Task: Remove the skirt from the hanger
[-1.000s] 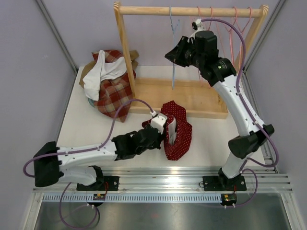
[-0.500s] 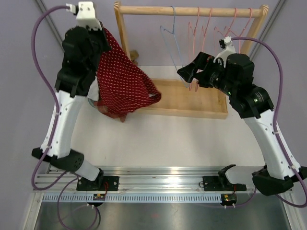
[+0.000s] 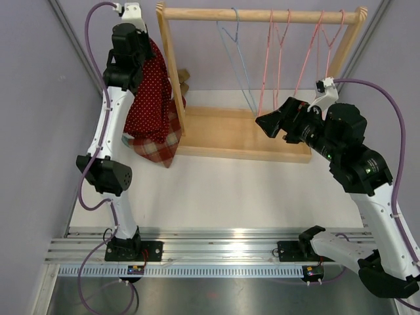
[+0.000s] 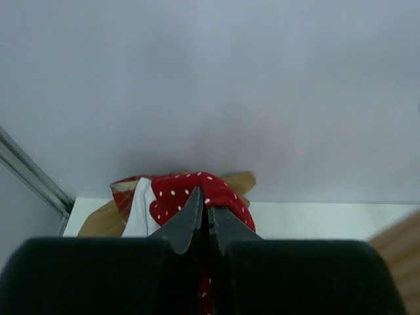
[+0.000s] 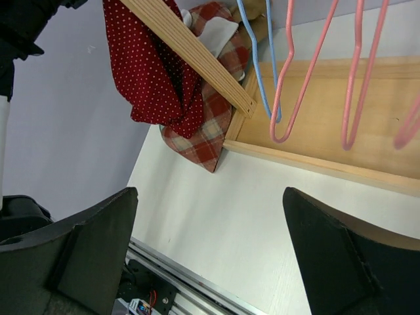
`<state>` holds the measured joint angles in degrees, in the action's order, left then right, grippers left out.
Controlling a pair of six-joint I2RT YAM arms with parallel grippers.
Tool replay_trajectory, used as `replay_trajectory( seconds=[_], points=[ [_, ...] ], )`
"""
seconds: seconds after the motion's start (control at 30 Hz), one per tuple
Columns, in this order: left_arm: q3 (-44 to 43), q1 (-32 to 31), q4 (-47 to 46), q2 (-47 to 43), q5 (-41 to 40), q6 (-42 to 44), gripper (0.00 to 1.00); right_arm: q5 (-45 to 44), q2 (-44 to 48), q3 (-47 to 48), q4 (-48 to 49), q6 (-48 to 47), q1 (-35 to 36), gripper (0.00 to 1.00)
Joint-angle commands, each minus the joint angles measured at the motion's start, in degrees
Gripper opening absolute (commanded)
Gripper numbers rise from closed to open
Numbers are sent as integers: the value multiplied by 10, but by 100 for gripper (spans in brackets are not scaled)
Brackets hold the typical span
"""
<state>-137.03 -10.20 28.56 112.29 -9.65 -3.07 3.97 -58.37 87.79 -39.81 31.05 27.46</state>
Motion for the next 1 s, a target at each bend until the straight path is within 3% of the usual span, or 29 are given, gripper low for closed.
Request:
replay_trajectory(
  seconds=[0.0, 0.1, 0.13, 0.2, 0.37, 0.5, 0.6, 0.77, 0.97],
  points=[
    [76, 20, -91, 7, -27, -32, 27, 5, 19, -17, 9, -9, -1, 99],
    [121, 46, -70, 39, -12, -83, 94, 5, 43, -26, 18, -21, -1, 100],
    [120, 51, -35, 52, -16, -90, 99, 3, 53, -25, 17, -25, -1, 99],
    [136, 57, -8, 45, -31, -105, 99, 1, 62, -24, 18, -37, -1, 99],
    [229, 59, -29, -91, -60, -104, 99, 3, 92, -26, 30, -55, -1, 99],
    [248, 57, 36, -192, -79, -112, 99, 4, 113, -24, 29, -57, -1, 99],
    [342, 51, 28, -308, -40, -107, 99, -2, 146, -45, 34, -61, -1, 99],
    [581, 36, -11, -507, 60, -84, 99, -37, 234, -128, 41, -54, 0, 99],
    [743, 35, 41, -729, 113, -130, 99, -86, 337, -247, 28, -27, -1, 100]
  ],
)
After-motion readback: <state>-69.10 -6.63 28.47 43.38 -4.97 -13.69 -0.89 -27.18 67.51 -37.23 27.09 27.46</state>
